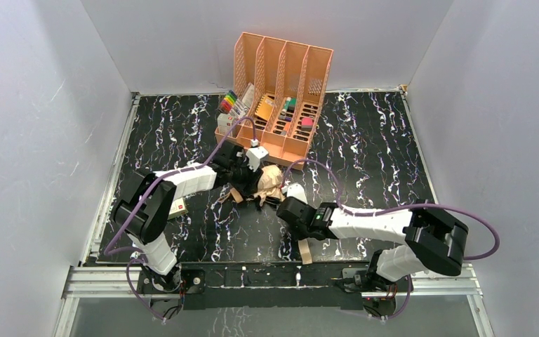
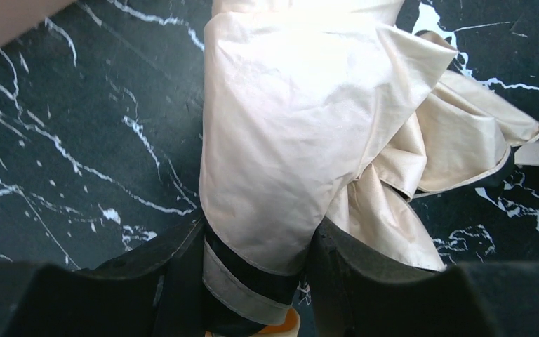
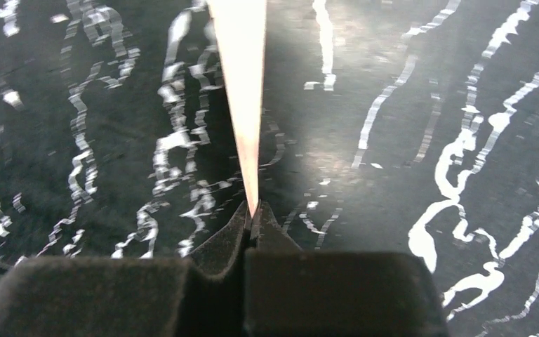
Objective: Put away the umbrella
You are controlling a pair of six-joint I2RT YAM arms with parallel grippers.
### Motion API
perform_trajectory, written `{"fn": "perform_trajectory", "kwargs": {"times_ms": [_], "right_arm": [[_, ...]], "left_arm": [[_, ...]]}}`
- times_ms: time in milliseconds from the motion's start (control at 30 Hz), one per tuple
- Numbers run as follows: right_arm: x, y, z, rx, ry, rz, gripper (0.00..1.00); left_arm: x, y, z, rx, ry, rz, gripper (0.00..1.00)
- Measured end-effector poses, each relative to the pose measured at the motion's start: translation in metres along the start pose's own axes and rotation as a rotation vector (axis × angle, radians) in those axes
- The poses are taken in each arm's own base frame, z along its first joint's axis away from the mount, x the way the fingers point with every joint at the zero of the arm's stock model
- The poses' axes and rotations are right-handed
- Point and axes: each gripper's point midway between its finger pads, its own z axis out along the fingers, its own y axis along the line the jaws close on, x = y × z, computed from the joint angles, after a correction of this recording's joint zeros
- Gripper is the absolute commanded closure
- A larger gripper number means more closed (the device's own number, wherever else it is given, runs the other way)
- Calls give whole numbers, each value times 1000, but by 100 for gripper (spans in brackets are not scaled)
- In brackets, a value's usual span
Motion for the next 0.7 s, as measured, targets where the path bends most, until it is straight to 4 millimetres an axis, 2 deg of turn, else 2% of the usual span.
{"fn": "perform_trajectory", "kwargs": {"times_ms": [200, 367, 700], "right_arm": [[13, 37, -7, -87, -8, -156, 100], [23, 62, -12, -49, -28, -290, 100], [36, 76, -20, 194, -88, -602, 100]], "left_arm": [[12, 3, -9, 61, 30, -128, 98], [16, -1, -12, 91, 49, -157, 99], [21, -9, -15, 126, 75, -178, 100]]}}
